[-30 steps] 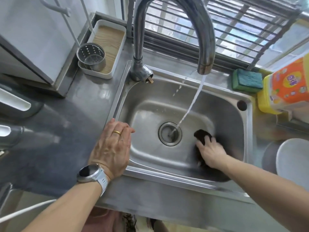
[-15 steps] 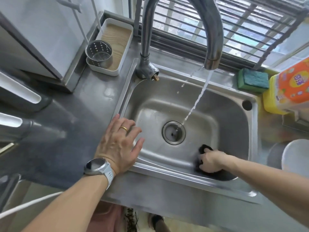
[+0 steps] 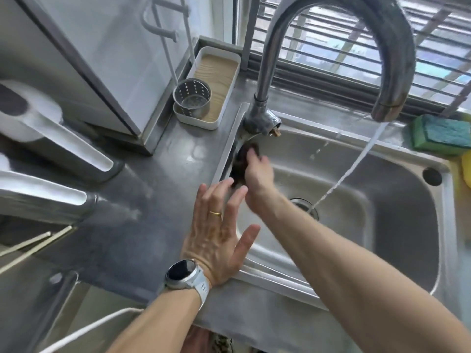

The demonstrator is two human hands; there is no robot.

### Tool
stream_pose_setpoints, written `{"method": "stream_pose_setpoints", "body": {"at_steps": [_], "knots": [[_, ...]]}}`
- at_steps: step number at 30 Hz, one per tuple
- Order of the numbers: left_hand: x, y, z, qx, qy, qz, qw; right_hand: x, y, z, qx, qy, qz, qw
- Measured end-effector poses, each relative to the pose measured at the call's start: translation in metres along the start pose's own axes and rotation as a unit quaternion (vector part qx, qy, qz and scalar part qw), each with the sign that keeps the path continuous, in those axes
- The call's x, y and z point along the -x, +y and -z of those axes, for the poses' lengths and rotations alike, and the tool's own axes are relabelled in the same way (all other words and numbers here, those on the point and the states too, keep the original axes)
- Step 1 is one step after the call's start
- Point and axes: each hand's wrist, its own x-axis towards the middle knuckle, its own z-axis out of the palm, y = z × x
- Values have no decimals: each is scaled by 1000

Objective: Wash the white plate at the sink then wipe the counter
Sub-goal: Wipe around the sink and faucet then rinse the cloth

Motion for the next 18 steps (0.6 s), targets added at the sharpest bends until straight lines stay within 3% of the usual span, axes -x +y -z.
{"method": "stream_pose_setpoints", "body": {"at_steps": [2, 4, 6, 10, 12, 14, 18], "knots": [[-2, 2, 2, 21, 6, 11, 1000, -15, -24, -8, -10, 37, 10, 999], [-3, 5, 8, 66, 34, 38, 996, 3, -23, -14, 105, 41, 39, 993], [-4, 3, 18, 123, 90, 76, 985, 40, 3, -13, 210, -6, 144, 967], [-13, -1, 33, 148, 172, 101, 969, 116, 68, 33, 368, -120, 258, 885], [-22, 5, 35, 134, 188, 96, 968, 140, 81, 71, 468, -146, 300, 818], [-30, 12, 29, 119, 172, 86, 974, 151, 77, 115, 523, -175, 317, 772], [-26, 17, 2, 56, 57, 56, 995, 146, 52, 220, 610, -209, 257, 720]]}}
